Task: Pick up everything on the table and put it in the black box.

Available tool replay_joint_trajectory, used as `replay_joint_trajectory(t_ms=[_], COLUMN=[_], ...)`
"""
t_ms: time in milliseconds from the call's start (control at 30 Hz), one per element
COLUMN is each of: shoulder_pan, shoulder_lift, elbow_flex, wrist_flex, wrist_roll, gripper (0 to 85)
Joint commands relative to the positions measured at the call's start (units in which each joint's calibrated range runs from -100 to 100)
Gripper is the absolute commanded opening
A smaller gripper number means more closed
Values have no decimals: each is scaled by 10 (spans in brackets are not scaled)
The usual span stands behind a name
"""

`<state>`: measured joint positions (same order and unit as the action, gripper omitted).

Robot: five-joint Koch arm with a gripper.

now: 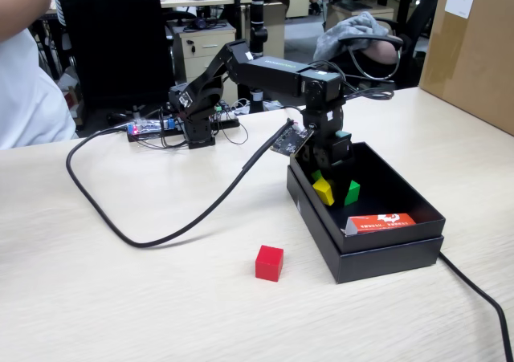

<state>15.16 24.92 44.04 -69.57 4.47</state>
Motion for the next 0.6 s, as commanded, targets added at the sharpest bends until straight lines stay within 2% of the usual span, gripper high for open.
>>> replay_joint_trajectory(t_ms=[0,67,200,267,300,567], shoulder_pan=[4,5,4,4,3,-19], shoulder_lift=[-16,-17,-29,-41,-50,-219], elbow_flex=[21,21,20,15,13,-29], wrist_flex=[-4,-4,-4,-4,-4,-4], wrist_roll=[0,0,0,-1,-1,0], gripper=[230,278,295,422,445,492])
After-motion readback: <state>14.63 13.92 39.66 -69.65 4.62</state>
